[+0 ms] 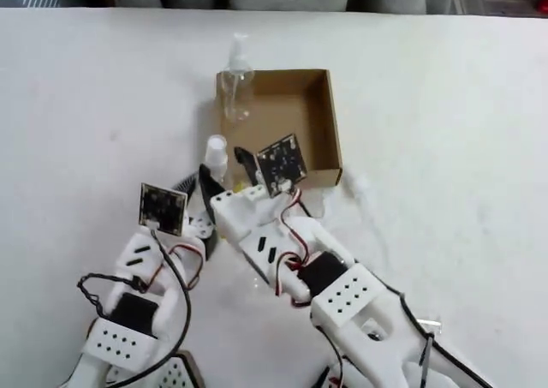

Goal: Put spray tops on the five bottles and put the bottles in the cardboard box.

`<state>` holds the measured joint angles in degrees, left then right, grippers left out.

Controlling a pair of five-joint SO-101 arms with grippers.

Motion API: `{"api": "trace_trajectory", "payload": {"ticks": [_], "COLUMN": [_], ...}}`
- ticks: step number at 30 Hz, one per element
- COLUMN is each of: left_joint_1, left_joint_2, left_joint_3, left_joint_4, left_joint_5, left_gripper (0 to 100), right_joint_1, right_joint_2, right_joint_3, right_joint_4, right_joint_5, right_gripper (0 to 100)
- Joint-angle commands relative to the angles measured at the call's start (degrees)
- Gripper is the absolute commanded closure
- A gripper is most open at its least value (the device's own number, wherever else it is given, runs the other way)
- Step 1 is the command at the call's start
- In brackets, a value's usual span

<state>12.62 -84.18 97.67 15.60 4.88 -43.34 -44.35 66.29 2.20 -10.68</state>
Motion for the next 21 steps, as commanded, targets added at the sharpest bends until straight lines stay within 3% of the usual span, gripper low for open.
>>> {"api": "trace_trajectory", "payload": {"ticks": [1, 9, 17, 21], "left_joint_1": [0.31, 0.31, 0.31, 0.31], "left_joint_2": [-0.75, -0.75, -0.75, -0.75], "left_joint_3": [-0.26, -0.26, -0.26, -0.26], "left_joint_4": [-0.62, -0.62, -0.53, -0.53], "left_joint_5": [-0.62, -0.62, -0.62, -0.62], "left_gripper": [98, 98, 98, 98], "right_joint_1": [-0.48, -0.4, 3.03, 5.93], "right_joint_2": [-4.18, -18.42, -24.84, -24.92], "right_joint_3": [-1.93, -2.73, -2.64, -2.9], "right_joint_4": [0.66, 11.38, 14.37, 14.02], "right_joint_5": [-0.35, -0.44, -0.44, -0.44], "right_gripper": [79.9, 79.7, 80.7, 96.4]}}
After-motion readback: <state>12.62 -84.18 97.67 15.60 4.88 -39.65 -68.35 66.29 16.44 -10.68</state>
